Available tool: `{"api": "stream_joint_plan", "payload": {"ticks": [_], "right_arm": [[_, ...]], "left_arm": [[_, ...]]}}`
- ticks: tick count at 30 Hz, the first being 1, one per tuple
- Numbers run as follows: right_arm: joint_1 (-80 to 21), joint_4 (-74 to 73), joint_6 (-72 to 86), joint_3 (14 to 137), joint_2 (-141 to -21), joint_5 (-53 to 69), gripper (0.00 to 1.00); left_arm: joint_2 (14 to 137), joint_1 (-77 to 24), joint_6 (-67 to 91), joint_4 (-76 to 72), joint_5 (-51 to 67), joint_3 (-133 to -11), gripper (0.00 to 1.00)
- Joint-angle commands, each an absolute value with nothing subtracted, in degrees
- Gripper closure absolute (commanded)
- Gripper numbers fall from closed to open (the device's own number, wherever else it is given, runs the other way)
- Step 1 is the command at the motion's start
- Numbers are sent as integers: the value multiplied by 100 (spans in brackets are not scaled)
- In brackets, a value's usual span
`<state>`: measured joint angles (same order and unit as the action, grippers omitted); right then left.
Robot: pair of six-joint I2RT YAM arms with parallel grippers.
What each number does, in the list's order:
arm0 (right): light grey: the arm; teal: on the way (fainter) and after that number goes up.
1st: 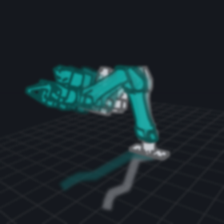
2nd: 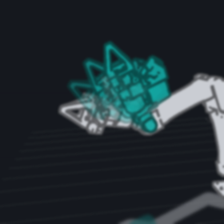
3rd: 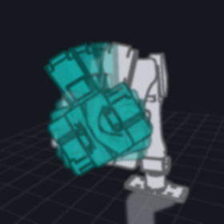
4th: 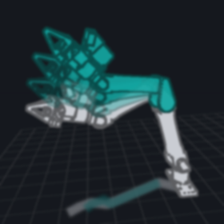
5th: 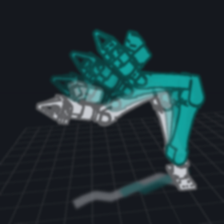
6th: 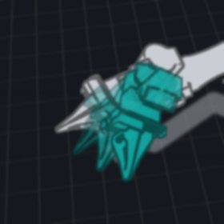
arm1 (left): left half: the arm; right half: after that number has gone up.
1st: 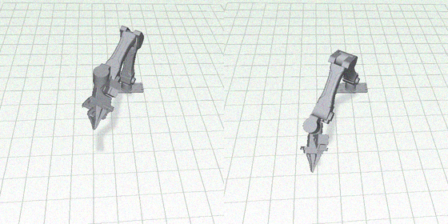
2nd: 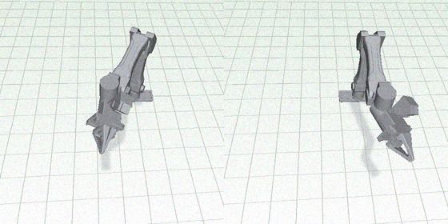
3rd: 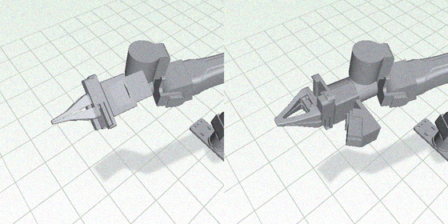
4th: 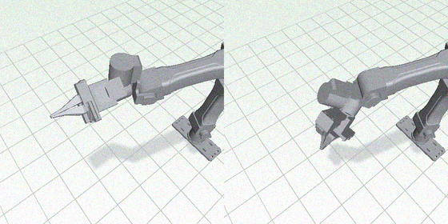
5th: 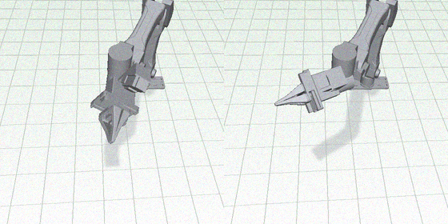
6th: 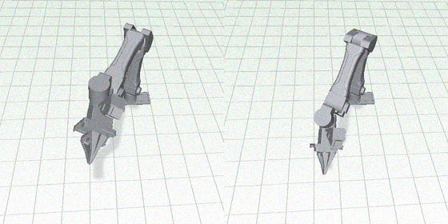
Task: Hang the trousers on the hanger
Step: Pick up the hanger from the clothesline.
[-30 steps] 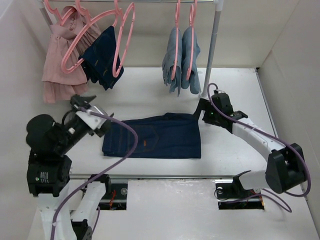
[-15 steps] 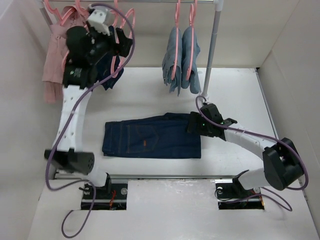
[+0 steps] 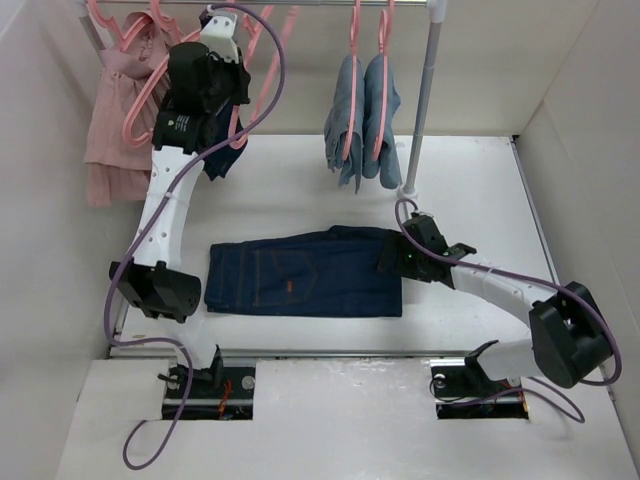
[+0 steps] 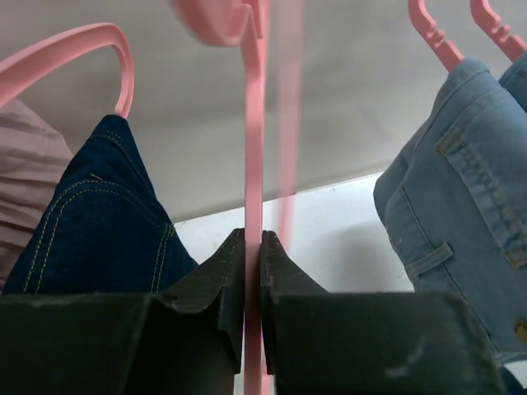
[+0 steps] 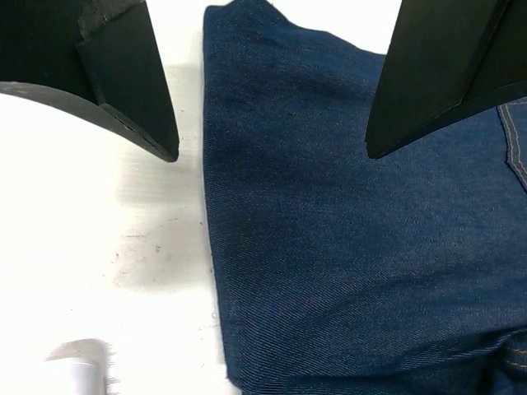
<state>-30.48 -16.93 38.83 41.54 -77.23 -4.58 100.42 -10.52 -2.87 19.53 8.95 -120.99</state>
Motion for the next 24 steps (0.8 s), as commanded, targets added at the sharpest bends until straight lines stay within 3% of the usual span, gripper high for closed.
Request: {"api": "stream_joint_plan", "payload": {"ticks": [1, 9, 21, 24], "right_arm": [[-3103, -1767, 3920, 4342, -7550, -650, 0], [-3103, -1828, 3867, 4456, -7550, -703, 0], [-3216, -1881, 4025, 4157, -7365, -809, 0], [-3462, -1968, 4025, 4332, -7365, -1019, 0]], "left_arm": [[9606, -1151, -500, 1635, 703, -11944, 99], [9501, -1151, -439, 1627, 633, -11892, 100], [8404, -1151, -439, 1608, 694, -11971, 100], [8017, -1151, -370, 1810, 642, -11368, 100]]}}
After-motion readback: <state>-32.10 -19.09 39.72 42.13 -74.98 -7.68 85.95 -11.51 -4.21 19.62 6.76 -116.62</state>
